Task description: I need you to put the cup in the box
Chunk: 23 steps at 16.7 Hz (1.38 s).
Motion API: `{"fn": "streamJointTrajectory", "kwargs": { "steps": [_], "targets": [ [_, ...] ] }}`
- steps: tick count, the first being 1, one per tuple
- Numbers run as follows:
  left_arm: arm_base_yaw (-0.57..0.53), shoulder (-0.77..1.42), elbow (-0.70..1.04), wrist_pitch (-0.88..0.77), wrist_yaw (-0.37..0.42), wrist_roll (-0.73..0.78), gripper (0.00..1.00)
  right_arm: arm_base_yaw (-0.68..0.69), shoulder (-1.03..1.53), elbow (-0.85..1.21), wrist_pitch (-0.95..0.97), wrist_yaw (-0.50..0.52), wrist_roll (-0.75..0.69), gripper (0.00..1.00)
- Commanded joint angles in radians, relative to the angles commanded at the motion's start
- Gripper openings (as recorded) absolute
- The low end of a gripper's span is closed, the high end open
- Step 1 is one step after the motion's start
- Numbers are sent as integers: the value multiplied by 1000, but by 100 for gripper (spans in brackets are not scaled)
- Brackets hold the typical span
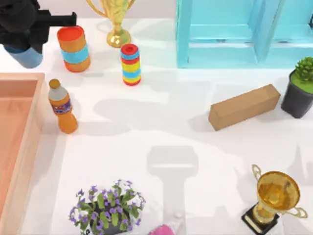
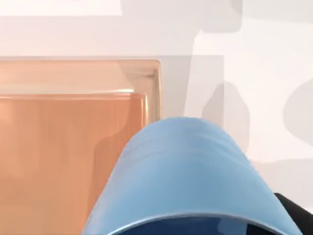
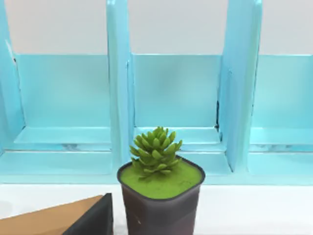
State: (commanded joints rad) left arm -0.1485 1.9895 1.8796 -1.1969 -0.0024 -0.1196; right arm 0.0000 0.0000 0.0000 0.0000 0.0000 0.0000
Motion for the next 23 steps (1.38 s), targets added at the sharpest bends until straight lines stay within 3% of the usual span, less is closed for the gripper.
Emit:
{"fn": "streamJointTrajectory", "kwargs": {
  "steps": [4,8,15,23],
  "targets": [
    [199,-159,-160,-104,4,191,0,0,0,0,0,0,0,100],
    [314,-222,-279,-195,-6,307,0,0,0,0,0,0,0,100],
    [321,-221,-303,-185,-9,319,0,0,0,0,0,0,0,100],
    [352,-206,-513,41,-7,346,0,0,0,0,0,0,0,100]
  ]
}}
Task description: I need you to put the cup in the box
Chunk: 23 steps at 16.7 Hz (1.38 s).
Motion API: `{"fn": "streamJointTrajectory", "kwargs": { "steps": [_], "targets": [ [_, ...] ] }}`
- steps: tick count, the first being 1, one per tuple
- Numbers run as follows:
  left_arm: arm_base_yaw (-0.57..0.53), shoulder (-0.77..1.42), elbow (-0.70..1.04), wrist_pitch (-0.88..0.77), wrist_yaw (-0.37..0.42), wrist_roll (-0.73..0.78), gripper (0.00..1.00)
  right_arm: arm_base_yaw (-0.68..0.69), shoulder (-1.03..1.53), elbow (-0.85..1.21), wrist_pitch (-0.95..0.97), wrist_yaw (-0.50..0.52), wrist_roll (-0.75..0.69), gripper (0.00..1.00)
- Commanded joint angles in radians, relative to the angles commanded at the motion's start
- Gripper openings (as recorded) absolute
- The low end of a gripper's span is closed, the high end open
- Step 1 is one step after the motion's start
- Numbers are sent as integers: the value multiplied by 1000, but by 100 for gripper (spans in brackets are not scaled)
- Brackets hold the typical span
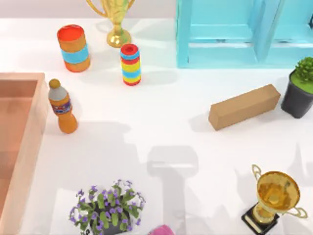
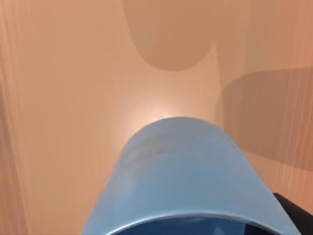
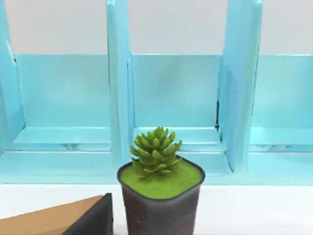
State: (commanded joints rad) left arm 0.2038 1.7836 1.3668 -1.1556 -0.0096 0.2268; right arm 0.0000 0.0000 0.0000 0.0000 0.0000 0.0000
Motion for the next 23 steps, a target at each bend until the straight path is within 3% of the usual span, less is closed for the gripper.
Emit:
{"fn": "streamJointTrajectory", "kwargs": {
  "steps": [4,17,23],
  "targets": [
    [1,1,-6,6,0,1,0,0,0,0,0,0,0,100],
    [1,1,-6,6,0,1,98,0,0,0,0,0,0,100],
    [1,1,-6,6,0,1,100,0,0,0,0,0,0,100]
  ]
}}
